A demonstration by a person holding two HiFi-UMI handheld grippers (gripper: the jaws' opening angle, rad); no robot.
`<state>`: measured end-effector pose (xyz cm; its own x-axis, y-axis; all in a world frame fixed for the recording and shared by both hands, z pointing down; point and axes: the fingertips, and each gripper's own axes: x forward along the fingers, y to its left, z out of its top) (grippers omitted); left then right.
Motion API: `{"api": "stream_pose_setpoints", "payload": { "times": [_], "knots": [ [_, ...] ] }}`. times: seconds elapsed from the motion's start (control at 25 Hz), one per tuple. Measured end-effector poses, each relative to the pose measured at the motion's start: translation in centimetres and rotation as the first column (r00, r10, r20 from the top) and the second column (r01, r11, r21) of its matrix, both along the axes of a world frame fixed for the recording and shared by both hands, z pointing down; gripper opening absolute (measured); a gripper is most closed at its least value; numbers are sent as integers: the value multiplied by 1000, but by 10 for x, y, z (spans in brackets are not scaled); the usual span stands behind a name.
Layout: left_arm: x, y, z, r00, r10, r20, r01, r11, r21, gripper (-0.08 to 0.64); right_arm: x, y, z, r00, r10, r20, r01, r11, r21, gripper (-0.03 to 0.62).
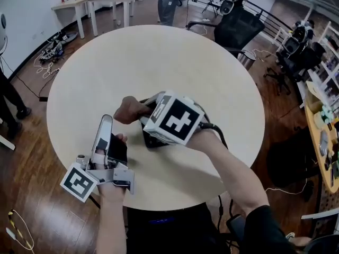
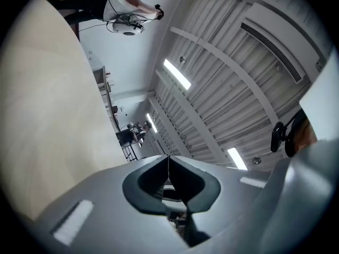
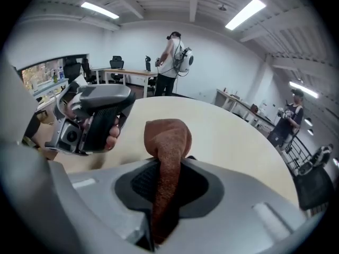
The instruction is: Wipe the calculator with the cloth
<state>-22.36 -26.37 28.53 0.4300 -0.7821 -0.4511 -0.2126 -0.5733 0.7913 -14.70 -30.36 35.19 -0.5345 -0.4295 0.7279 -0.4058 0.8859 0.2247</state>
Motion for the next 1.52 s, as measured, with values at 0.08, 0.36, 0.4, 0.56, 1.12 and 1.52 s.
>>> {"api": "stream_pose_setpoints", "payload": {
  "times": [0.08,0.36,0.4,0.56,1.12,1.52],
  "knots": [
    [0,0,-1,1000,1,-7,-1,1000,4,-8,-1,-5,7,999,-4,-32,4,1000,-12,64],
    [0,-2,0,1000,8,9,-8,1000,7,-8,89,-28,11,981,193,-21,-194,979,-61,64],
    [0,-2,0,1000,8,11,-8,1000,8,-8,108,-31,11,971,237,-16,-238,969,-64,64],
    [-1,-2,-2,1000,9,13,-9,1000,11,-8,165,-41,6,924,380,-36,-380,925,-6,64],
    [0,0,-2,1000,4,1,-4,1000,11,-8,57,-20,6,995,76,-65,-75,997,15,64],
    [-1,-2,-3,1000,3,16,-3,1000,13,-8,117,-33,-22,974,212,-74,-198,966,167,64]
  ]
}}
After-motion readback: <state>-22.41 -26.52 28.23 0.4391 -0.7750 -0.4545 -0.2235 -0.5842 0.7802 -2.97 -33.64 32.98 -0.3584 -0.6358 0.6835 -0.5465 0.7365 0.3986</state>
